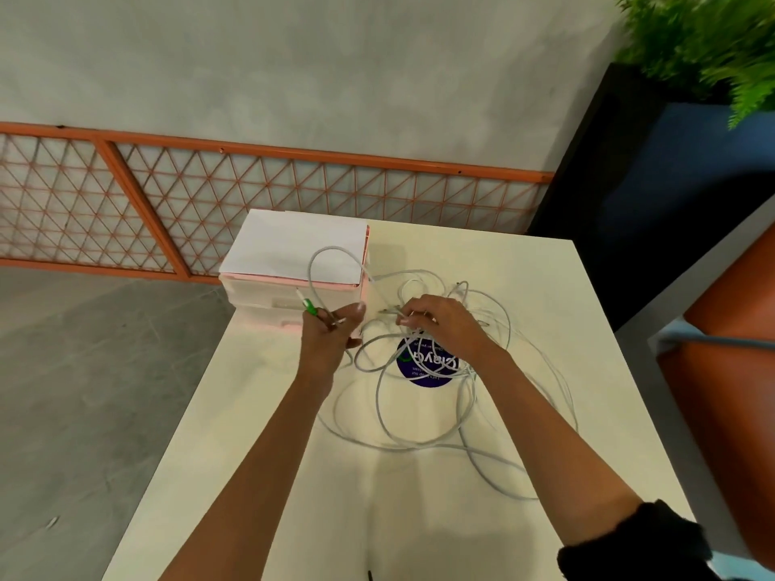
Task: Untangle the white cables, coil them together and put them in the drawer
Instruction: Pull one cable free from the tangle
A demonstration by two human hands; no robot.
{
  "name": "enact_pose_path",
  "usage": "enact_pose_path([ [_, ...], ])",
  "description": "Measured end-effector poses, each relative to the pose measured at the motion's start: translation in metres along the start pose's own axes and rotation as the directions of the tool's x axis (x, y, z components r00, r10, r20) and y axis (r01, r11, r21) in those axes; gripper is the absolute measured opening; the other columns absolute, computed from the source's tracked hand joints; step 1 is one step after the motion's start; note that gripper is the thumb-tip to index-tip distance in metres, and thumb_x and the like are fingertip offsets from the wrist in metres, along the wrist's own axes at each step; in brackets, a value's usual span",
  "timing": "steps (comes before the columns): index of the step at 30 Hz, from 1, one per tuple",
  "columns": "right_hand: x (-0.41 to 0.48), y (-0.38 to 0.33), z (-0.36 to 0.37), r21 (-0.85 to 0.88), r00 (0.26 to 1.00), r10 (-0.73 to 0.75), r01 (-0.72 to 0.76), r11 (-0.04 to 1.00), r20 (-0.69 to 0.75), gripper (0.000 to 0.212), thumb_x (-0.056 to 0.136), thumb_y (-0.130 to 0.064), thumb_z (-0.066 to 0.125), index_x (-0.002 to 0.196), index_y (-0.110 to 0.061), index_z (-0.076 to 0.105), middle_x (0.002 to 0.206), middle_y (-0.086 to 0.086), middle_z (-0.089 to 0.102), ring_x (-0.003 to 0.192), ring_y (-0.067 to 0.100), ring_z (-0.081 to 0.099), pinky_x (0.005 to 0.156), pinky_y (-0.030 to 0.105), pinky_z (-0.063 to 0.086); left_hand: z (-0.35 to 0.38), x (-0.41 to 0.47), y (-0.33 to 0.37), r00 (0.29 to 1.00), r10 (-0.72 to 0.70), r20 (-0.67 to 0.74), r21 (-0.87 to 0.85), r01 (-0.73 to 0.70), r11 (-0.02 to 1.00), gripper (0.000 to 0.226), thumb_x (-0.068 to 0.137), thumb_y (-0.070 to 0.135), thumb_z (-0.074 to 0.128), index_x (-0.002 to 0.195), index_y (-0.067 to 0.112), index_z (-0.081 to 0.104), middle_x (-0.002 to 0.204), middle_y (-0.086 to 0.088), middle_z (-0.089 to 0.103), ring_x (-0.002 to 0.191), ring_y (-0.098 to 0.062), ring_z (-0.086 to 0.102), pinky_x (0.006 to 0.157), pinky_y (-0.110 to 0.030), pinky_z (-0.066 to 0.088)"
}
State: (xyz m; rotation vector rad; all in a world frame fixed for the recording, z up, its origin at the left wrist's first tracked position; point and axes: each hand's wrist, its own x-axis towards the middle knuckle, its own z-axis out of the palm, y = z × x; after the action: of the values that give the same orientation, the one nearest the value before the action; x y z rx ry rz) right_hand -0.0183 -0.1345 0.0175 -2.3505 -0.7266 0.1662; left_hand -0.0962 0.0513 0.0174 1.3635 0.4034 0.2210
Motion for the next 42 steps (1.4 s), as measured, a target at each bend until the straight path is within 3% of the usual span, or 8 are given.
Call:
enact_pose_path([
  [11, -0.012, -0.001, 0.01, 0.14, 0.975, 0.106, -0.135, 0.981, 0.195, 0.023, 0.075, -0.002, 0.076, 0.098, -0.001, 0.069, 0.095, 0.017, 0.068, 0.076, 0.007, 0.06, 0.068, 0.005, 0.042, 0.008, -0.004, -0.003, 0.998, 0.044, -0.036, 0.029, -0.043, 0.999, 0.04, 0.08, 0.003, 0.073, 0.105, -0.022, 0.055, 0.085, -0.014, 0.071, 0.068, -0.01, 0.07, 0.053, -0.019, 0.052],
  [17, -0.012, 0.011, 0.006, -0.067, 0.987, 0.14, -0.135, 0.989, 0.075, 0.007, 0.079, -0.015, 0.071, 0.084, -0.021, 0.07, 0.082, -0.011, 0.071, 0.086, 0.005, 0.056, 0.079, 0.031, 0.02, -0.007, -0.003, -0.004, 0.996, 0.025, -0.084, -0.075, -0.032, 0.997, 0.002, 0.082, 0.001, 0.07, 0.082, 0.001, 0.068, 0.067, 0.004, 0.073, 0.067, -0.009, 0.07, 0.058, -0.02, 0.054],
  [20, -0.01, 0.021, -0.004, 0.105, 0.981, 0.186, -0.191, 0.976, 0.056, 0.013, 0.075, -0.015, 0.075, 0.076, -0.025, 0.068, 0.069, -0.015, 0.067, 0.074, 0.0, 0.06, 0.088, 0.038, 0.038, -0.015, 0.001, -0.005, 0.994, 0.042, -0.098, -0.113, -0.053, 0.992, 0.007, 0.083, -0.001, 0.069, 0.079, 0.003, 0.064, 0.066, 0.004, 0.072, 0.066, -0.008, 0.069, 0.059, -0.02, 0.053],
  [26, -0.008, 0.041, -0.032, 0.267, 0.962, 0.272, -0.263, 0.927, 0.002, 0.011, 0.075, 0.0, 0.075, 0.086, -0.004, 0.072, 0.075, 0.012, 0.066, 0.066, 0.003, 0.059, 0.075, 0.022, 0.045, -0.027, 0.007, -0.002, 0.988, 0.097, -0.122, -0.189, -0.12, 0.975, 0.018, 0.087, -0.006, 0.061, 0.101, -0.016, 0.056, 0.067, 0.001, 0.07, 0.072, -0.012, 0.069, 0.067, -0.024, 0.056],
  [31, -0.006, 0.07, -0.043, 0.192, 0.889, 0.448, -0.425, 0.885, -0.096, 0.028, 0.075, -0.012, 0.078, 0.064, -0.035, 0.066, 0.065, -0.015, 0.066, 0.075, 0.008, 0.063, 0.082, 0.03, 0.043, -0.035, 0.014, 0.006, 0.979, 0.125, -0.159, -0.284, -0.167, 0.944, 0.013, 0.089, -0.007, 0.058, 0.098, -0.013, 0.052, 0.068, -0.001, 0.067, 0.075, -0.014, 0.068, 0.072, -0.03, 0.057],
  [34, -0.016, 0.073, -0.052, 0.296, 0.87, 0.482, -0.434, 0.851, -0.109, 0.016, 0.073, 0.001, 0.077, 0.073, -0.012, 0.069, 0.06, -0.013, 0.065, 0.057, -0.009, 0.058, 0.067, 0.009, 0.044, -0.041, 0.017, 0.014, 0.967, 0.15, -0.206, -0.316, -0.211, 0.925, 0.014, 0.09, -0.007, 0.057, 0.083, 0.005, 0.053, 0.066, 0.005, 0.065, 0.073, -0.01, 0.066, 0.074, -0.031, 0.058],
  [39, -0.028, 0.074, -0.053, 0.422, 0.833, 0.525, -0.419, 0.804, -0.174, 0.016, 0.074, 0.011, 0.071, 0.09, 0.007, 0.069, 0.064, 0.002, 0.062, 0.051, -0.01, 0.055, 0.064, 0.008, 0.046, -0.045, 0.018, 0.01, 0.952, 0.125, -0.278, -0.353, -0.222, 0.909, 0.011, 0.089, -0.005, 0.059, 0.093, 0.002, 0.051, 0.072, 0.0, 0.064, 0.074, -0.01, 0.066, 0.072, -0.029, 0.058],
  [42, -0.03, 0.087, -0.049, 0.399, 0.76, 0.608, -0.497, 0.771, -0.228, 0.012, 0.077, -0.008, 0.076, 0.074, -0.019, 0.073, 0.072, -0.005, 0.068, 0.076, 0.002, 0.065, 0.089, 0.028, 0.049, -0.047, 0.022, 0.008, 0.937, 0.125, -0.325, -0.373, -0.249, 0.894, 0.028, 0.089, -0.003, 0.061, 0.112, -0.001, 0.046, 0.083, -0.007, 0.059, 0.077, -0.01, 0.066, 0.073, -0.031, 0.058],
])
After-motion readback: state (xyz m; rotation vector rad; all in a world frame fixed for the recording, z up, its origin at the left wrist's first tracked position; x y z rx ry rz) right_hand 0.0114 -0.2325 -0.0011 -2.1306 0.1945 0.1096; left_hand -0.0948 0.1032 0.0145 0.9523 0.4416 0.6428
